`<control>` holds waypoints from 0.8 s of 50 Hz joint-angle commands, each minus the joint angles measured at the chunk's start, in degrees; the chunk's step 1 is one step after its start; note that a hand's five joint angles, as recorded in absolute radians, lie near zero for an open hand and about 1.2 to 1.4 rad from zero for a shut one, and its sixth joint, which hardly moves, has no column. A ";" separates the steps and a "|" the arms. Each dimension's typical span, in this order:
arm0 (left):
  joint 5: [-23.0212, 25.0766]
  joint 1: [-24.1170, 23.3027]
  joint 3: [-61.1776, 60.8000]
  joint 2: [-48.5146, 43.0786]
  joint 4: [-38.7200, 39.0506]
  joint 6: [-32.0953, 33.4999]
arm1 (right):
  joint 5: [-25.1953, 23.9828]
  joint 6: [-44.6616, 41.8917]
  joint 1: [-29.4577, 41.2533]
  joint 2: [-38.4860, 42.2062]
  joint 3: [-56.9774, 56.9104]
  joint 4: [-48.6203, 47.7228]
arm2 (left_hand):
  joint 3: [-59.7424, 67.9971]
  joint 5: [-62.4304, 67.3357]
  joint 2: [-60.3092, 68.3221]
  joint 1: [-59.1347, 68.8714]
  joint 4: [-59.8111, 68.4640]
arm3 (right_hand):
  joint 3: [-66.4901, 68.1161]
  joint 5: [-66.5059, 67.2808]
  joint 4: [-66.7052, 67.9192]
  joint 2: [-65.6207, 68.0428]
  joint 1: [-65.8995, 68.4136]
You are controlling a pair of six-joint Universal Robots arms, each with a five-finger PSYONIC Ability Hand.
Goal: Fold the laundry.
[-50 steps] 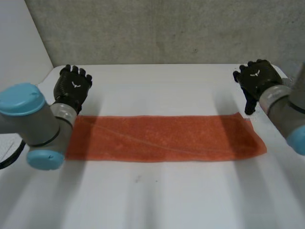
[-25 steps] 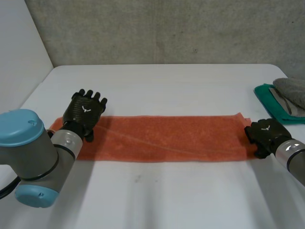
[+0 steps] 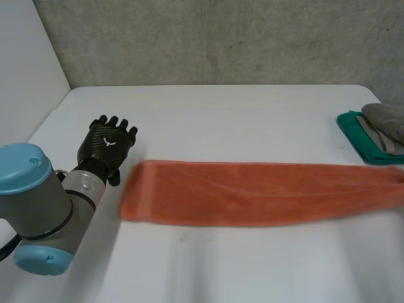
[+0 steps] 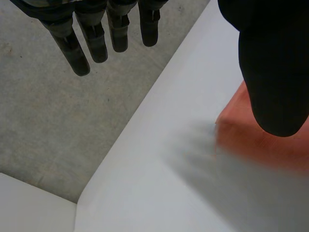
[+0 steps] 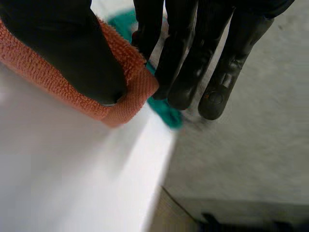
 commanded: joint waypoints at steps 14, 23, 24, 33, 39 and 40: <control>-0.09 3.47 -0.66 7.52 -0.26 -0.71 | 0.07 2.43 52.97 3.62 -19.90 -4.57 | -1.84 -2.60 -1.50 -0.91 -1.58 | 12.20 13.32 11.92 12.81 24.51; -0.36 4.00 -0.84 8.32 -0.87 -4.75 | -2.21 0.76 69.33 25.05 -33.87 -3.88 | -1.84 -2.60 -1.50 -0.91 -1.58 | 12.20 13.32 11.92 12.81 24.51; -0.36 4.00 -0.84 8.32 -0.87 -5.01 | -2.30 0.67 69.69 26.47 -34.67 -3.61 | -1.84 -2.60 -1.50 -0.91 -1.58 | 12.20 13.32 11.92 12.81 24.51; -0.09 3.65 -0.92 8.23 -0.79 -5.28 | 5.77 2.86 69.70 28.25 -38.64 1.84 | -1.84 -2.60 -1.50 -0.91 -1.58 | -57.80 -56.68 -58.08 -57.19 -45.49; 0.00 3.30 0.13 8.14 -0.52 -5.28 | 10.27 17.15 62.60 19.92 -32.34 4.56 | -1.84 -2.60 -1.50 -0.91 -1.58 | -57.80 -56.68 -58.08 -57.19 -45.49; 0.00 3.12 0.22 8.14 -0.52 -5.28 | 9.92 19.02 61.62 18.24 -30.83 4.91 | -1.84 -2.60 -1.50 -0.91 -1.58 | -57.80 -56.68 -58.08 -57.19 -45.49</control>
